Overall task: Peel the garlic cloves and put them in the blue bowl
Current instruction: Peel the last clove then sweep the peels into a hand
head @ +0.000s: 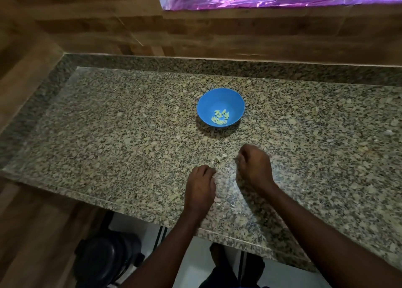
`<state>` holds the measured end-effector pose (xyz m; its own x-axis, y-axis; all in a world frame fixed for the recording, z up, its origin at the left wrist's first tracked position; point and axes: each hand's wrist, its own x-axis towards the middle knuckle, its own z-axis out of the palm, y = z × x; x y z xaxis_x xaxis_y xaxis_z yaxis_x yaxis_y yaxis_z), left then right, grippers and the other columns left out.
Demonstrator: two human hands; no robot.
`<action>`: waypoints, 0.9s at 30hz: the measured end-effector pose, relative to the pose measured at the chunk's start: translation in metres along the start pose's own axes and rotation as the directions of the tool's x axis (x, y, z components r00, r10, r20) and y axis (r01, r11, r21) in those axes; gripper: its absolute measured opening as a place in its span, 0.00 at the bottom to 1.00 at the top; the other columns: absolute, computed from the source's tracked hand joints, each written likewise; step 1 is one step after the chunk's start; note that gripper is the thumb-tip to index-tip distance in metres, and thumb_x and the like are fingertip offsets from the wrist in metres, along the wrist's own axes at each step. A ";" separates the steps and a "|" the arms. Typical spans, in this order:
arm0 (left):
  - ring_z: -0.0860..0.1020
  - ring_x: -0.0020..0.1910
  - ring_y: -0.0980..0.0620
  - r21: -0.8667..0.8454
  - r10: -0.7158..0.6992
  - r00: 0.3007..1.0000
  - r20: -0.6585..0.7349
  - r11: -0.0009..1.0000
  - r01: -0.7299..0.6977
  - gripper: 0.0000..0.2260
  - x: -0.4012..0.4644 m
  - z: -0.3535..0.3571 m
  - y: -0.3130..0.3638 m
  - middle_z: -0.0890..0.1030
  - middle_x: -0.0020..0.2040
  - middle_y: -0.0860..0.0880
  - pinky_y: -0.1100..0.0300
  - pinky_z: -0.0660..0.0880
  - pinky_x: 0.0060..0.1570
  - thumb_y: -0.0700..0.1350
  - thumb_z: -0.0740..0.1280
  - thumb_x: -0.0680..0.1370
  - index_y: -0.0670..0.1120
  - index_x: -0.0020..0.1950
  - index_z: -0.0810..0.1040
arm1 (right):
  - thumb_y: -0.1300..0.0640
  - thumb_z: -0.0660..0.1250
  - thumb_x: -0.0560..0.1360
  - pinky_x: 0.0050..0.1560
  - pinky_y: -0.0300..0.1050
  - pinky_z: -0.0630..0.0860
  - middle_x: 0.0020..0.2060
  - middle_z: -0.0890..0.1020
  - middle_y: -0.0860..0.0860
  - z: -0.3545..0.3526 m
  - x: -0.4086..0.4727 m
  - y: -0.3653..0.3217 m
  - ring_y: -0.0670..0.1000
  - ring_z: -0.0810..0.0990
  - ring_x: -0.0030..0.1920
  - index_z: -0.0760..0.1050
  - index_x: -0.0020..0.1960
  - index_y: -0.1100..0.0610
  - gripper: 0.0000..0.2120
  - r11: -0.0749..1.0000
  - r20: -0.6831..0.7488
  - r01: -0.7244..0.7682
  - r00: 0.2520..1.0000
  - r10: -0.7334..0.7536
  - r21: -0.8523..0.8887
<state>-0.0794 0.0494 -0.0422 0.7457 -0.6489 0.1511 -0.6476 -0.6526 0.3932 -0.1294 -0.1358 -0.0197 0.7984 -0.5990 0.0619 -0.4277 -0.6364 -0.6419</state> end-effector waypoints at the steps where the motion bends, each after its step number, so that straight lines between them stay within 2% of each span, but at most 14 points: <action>1: 0.74 0.51 0.48 0.002 -0.008 1.000 0.018 1.000 0.008 0.10 0.001 0.000 0.000 0.79 0.54 0.48 0.53 0.74 0.50 0.39 0.68 0.78 0.44 0.59 0.80 | 0.63 0.67 0.76 0.35 0.48 0.72 0.35 0.78 0.51 -0.003 0.011 -0.009 0.52 0.76 0.36 0.74 0.40 0.57 0.07 1.000 -0.034 0.006 0.999 -0.006 0.027; 4: 0.74 0.52 0.48 0.000 0.010 0.998 0.065 1.000 -0.010 0.11 0.006 0.001 -0.004 0.78 0.54 0.48 0.54 0.74 0.51 0.38 0.68 0.77 0.45 0.58 0.79 | 0.63 0.69 0.76 0.35 0.44 0.71 0.35 0.79 0.52 -0.008 0.058 -0.040 0.51 0.77 0.36 0.76 0.42 0.58 0.05 0.996 -0.119 0.031 0.993 -0.022 0.080; 6: 0.74 0.52 0.49 -0.015 -0.020 0.995 0.099 1.000 0.022 0.09 0.011 -0.002 -0.007 0.78 0.53 0.50 0.52 0.75 0.50 0.41 0.69 0.77 0.46 0.57 0.80 | 0.62 0.70 0.76 0.38 0.45 0.75 0.38 0.82 0.55 -0.006 0.094 -0.060 0.54 0.80 0.39 0.79 0.45 0.60 0.02 0.994 -0.135 0.023 0.991 -0.008 0.105; 7: 0.75 0.52 0.49 -0.058 -0.056 0.993 0.102 0.996 0.062 0.08 0.016 -0.003 -0.008 0.79 0.52 0.50 0.52 0.75 0.50 0.42 0.69 0.77 0.47 0.55 0.80 | 0.62 0.71 0.75 0.40 0.45 0.76 0.40 0.83 0.56 -0.006 0.110 -0.068 0.55 0.82 0.41 0.80 0.46 0.60 0.01 0.992 -0.119 -0.004 0.993 0.019 0.124; 9: 0.77 0.52 0.49 -0.191 -0.155 0.985 0.080 0.967 0.168 0.08 0.026 -0.005 -0.006 0.80 0.51 0.50 0.52 0.75 0.51 0.45 0.70 0.77 0.47 0.56 0.80 | 0.61 0.73 0.74 0.46 0.43 0.76 0.45 0.86 0.57 -0.003 0.131 -0.077 0.55 0.84 0.47 0.83 0.52 0.60 0.07 0.983 -0.048 -0.085 0.994 0.094 0.162; 12: 0.79 0.52 0.50 -0.319 -0.290 0.953 0.090 0.898 0.303 0.17 0.045 -0.006 0.009 0.81 0.55 0.49 0.55 0.76 0.52 0.45 0.73 0.76 0.46 0.64 0.79 | 0.60 0.72 0.75 0.55 0.44 0.77 0.53 0.86 0.57 -0.004 0.136 -0.080 0.55 0.84 0.54 0.84 0.58 0.59 0.12 0.969 -0.028 -0.158 0.986 0.166 0.188; 14: 0.78 0.52 0.51 -0.298 -0.294 0.950 0.105 0.902 0.312 0.18 0.057 -0.003 0.016 0.80 0.54 0.49 0.56 0.75 0.51 0.44 0.74 0.75 0.47 0.64 0.79 | 0.59 0.71 0.76 0.49 0.43 0.78 0.49 0.86 0.57 -0.010 0.121 -0.075 0.55 0.84 0.50 0.85 0.54 0.60 0.09 0.972 -0.086 -0.143 0.983 0.161 0.186; 16: 0.78 0.51 0.49 -0.222 -0.284 0.953 0.106 0.927 0.301 0.13 0.064 0.004 0.018 0.80 0.52 0.47 0.54 0.76 0.50 0.41 0.73 0.75 0.47 0.59 0.82 | 0.58 0.70 0.76 0.40 0.39 0.72 0.41 0.86 0.55 -0.018 0.095 -0.065 0.53 0.83 0.41 0.85 0.49 0.60 0.07 0.975 -0.119 -0.137 0.980 0.159 0.173; 18: 0.79 0.47 0.48 -0.258 -0.312 0.945 0.097 0.909 0.327 0.07 0.067 0.009 0.016 0.81 0.48 0.47 0.53 0.76 0.48 0.39 0.73 0.75 0.46 0.52 0.84 | 0.57 0.71 0.76 0.35 0.39 0.66 0.34 0.82 0.52 -0.022 0.065 -0.047 0.51 0.79 0.36 0.85 0.46 0.59 0.06 0.972 -0.084 -0.174 0.979 0.189 0.156; 19: 0.80 0.46 0.50 -0.322 -0.333 0.937 0.103 0.880 0.348 0.05 0.067 0.010 0.016 0.83 0.47 0.47 0.55 0.77 0.47 0.40 0.74 0.75 0.45 0.50 0.85 | 0.57 0.71 0.75 0.35 0.40 0.66 0.32 0.81 0.51 -0.021 0.050 -0.037 0.52 0.80 0.35 0.84 0.44 0.58 0.05 0.967 -0.042 -0.210 0.975 0.218 0.144; 23: 0.80 0.35 0.57 -0.584 -0.372 0.891 0.259 0.675 0.451 0.03 0.061 0.000 0.017 0.86 0.39 0.48 0.66 0.76 0.38 0.39 0.76 0.74 0.42 0.46 0.86 | 0.56 0.74 0.71 0.42 0.46 0.82 0.33 0.85 0.49 -0.010 0.009 -0.001 0.49 0.84 0.36 0.85 0.39 0.53 0.03 0.923 0.185 -0.338 0.934 0.305 0.184; 24: 0.80 0.33 0.57 -0.616 -0.362 0.883 0.300 0.633 0.469 0.02 0.058 -0.002 0.018 0.85 0.37 0.47 0.66 0.76 0.35 0.39 0.75 0.74 0.42 0.46 0.86 | 0.57 0.74 0.72 0.40 0.42 0.81 0.32 0.85 0.48 -0.008 0.003 0.003 0.47 0.84 0.35 0.85 0.40 0.52 0.02 0.922 0.223 -0.339 0.929 0.296 0.190; 26: 0.80 0.31 0.55 -0.662 -0.355 0.863 0.361 0.554 0.505 0.02 0.056 -0.003 0.018 0.84 0.35 0.45 0.64 0.76 0.33 0.37 0.74 0.75 0.40 0.46 0.85 | 0.58 0.74 0.72 0.33 0.33 0.74 0.31 0.83 0.46 -0.005 -0.006 0.005 0.44 0.82 0.33 0.86 0.43 0.52 0.03 0.933 0.247 -0.320 0.929 0.274 0.166; 27: 0.80 0.31 0.54 -0.675 -0.362 0.852 0.379 0.521 0.522 0.02 0.054 -0.004 0.018 0.84 0.35 0.45 0.63 0.76 0.33 0.37 0.74 0.75 0.40 0.47 0.85 | 0.58 0.75 0.72 0.33 0.32 0.72 0.32 0.83 0.46 -0.003 -0.008 0.005 0.45 0.83 0.35 0.86 0.44 0.51 0.03 0.939 0.237 -0.307 0.934 0.266 0.156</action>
<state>-0.0500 0.0037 -0.0234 0.8102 -0.4645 -0.3574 0.1574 -0.4150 0.8961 -0.1397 -0.1358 -0.0209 0.7327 -0.6136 -0.2943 -0.5805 -0.3378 -0.7409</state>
